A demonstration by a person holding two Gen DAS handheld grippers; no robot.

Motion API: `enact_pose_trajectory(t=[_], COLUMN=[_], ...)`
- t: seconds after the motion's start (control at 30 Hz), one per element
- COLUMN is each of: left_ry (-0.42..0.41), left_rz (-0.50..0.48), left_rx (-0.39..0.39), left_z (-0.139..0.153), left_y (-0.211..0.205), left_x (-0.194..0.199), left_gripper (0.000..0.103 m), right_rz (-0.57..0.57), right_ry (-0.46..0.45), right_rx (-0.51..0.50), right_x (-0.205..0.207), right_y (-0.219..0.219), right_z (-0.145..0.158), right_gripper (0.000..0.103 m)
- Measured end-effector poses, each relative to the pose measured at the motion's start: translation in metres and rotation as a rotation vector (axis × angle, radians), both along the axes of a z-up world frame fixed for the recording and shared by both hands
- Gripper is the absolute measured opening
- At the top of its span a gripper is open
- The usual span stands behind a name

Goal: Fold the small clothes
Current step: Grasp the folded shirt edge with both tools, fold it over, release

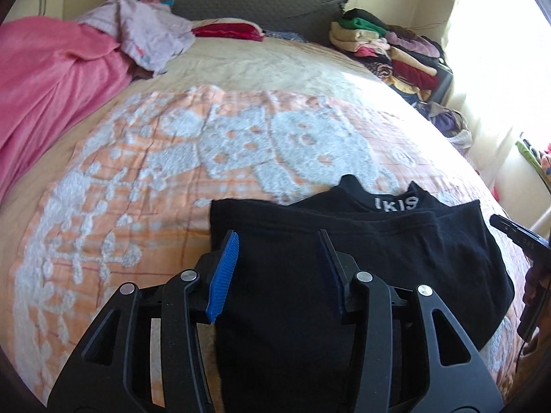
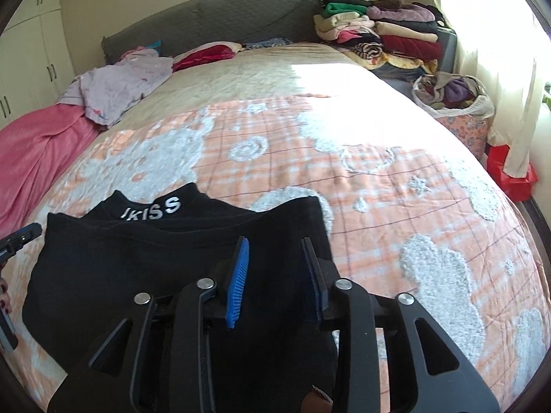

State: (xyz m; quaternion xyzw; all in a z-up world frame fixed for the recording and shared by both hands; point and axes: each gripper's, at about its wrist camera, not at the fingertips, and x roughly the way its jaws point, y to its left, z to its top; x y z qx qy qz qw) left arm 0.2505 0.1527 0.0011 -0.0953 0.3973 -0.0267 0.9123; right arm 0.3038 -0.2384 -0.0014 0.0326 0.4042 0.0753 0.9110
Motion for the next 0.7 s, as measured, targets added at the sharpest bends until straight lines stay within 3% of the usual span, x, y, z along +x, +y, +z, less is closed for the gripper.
enact_pose_trajectory(t=[0.2, 0.37, 0.4, 0.47, 0.5, 0.7], left_ry=[0.040, 0.040, 0.043, 0.045, 0.041, 0.004], left_rz=[0.022, 0.012, 0.011, 0.009, 0.005, -0.014], left_rx=[-0.034, -0.011, -0.002, 0.042, 0.053, 0.049], left_z=[-0.019, -0.023, -0.023, -0.024, -0.024, -0.004], left_y=[0.010, 0.005, 0.004, 0.000, -0.001, 0.002], left_x=[0.007, 0.008, 0.008, 0.008, 0.008, 0.005], left_gripper=[0.038, 0.038, 0.027, 0.009, 0.006, 0.000], right_rz=[-0.017, -0.009, -0.004, 0.013, 0.019, -0.011], right_ry=[0.063, 0.071, 0.072, 0.071, 0.067, 0.015], right_rx=[-0.052, -0.040, -0.036, -0.035, -0.026, 0.102], right_x=[0.019, 0.030, 0.031, 0.031, 0.030, 0.021], right_y=[-0.005, 0.001, 0.002, 0.004, 0.005, -0.018], right_z=[-0.021, -0.029, -0.029, -0.030, -0.029, -0.008], right_gripper=[0.037, 0.037, 0.037, 0.020, 0.010, 0.008])
